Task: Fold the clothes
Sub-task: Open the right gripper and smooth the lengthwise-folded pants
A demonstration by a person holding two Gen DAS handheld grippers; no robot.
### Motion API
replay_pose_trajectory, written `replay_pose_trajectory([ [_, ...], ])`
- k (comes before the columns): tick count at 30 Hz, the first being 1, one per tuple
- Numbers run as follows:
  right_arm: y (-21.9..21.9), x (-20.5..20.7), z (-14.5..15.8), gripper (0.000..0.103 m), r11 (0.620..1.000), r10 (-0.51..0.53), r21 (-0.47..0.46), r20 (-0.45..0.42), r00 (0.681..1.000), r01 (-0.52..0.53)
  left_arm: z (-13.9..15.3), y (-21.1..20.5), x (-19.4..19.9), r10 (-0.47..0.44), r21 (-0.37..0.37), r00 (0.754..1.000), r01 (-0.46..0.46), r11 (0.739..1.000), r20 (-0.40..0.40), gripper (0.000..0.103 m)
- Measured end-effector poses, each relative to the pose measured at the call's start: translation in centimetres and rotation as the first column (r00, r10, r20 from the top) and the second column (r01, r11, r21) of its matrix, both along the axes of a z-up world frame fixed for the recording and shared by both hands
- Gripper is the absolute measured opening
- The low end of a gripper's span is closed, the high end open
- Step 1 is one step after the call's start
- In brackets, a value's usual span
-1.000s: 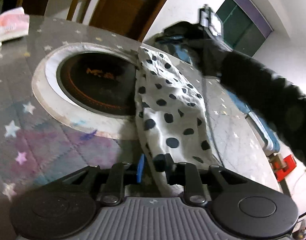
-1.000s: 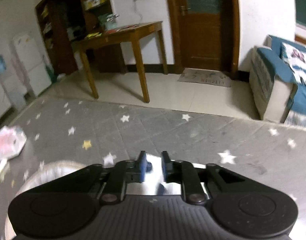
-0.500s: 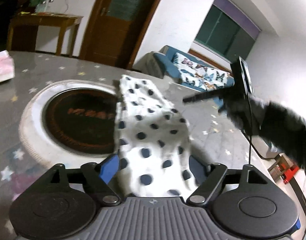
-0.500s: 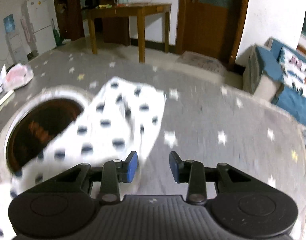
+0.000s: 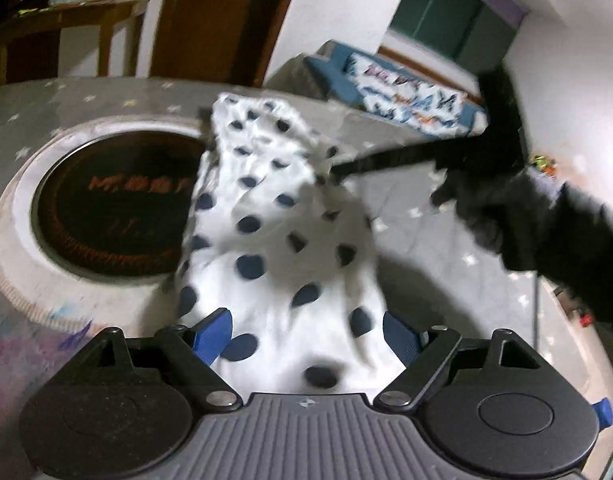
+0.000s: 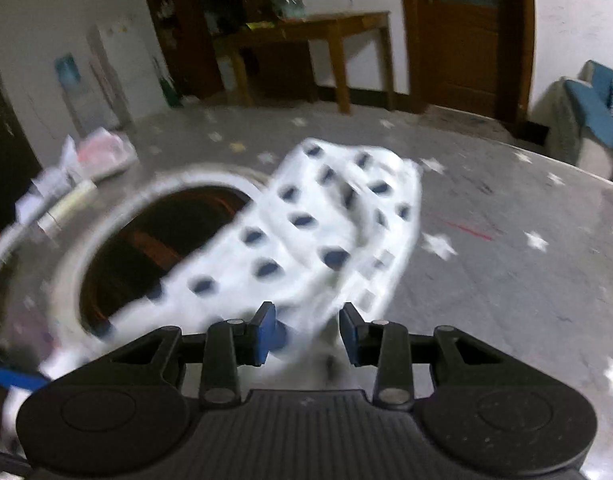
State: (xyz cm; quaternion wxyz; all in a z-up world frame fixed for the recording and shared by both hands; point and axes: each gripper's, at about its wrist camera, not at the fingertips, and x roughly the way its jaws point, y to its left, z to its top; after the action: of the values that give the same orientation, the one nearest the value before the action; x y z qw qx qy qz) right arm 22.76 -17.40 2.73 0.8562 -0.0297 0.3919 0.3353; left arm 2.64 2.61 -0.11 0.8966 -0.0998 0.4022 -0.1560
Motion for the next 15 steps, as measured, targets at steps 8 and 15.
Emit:
replay_pose_trajectory([
  [8,-3.2,-1.0,1.0,0.037,0.995,-0.049,0.09,0.0,0.999,0.049,-0.2,0.6,-0.3,0.021,0.027,1.0,-0.02,0.999,-0.005,0.085],
  [15,-6.9,-3.6,-1.3,0.037,0.994,-0.06,0.091,-0.051,0.997,0.065,-0.4,0.6,-0.2,0.034,0.044,0.999,-0.034,0.998,-0.01,0.085],
])
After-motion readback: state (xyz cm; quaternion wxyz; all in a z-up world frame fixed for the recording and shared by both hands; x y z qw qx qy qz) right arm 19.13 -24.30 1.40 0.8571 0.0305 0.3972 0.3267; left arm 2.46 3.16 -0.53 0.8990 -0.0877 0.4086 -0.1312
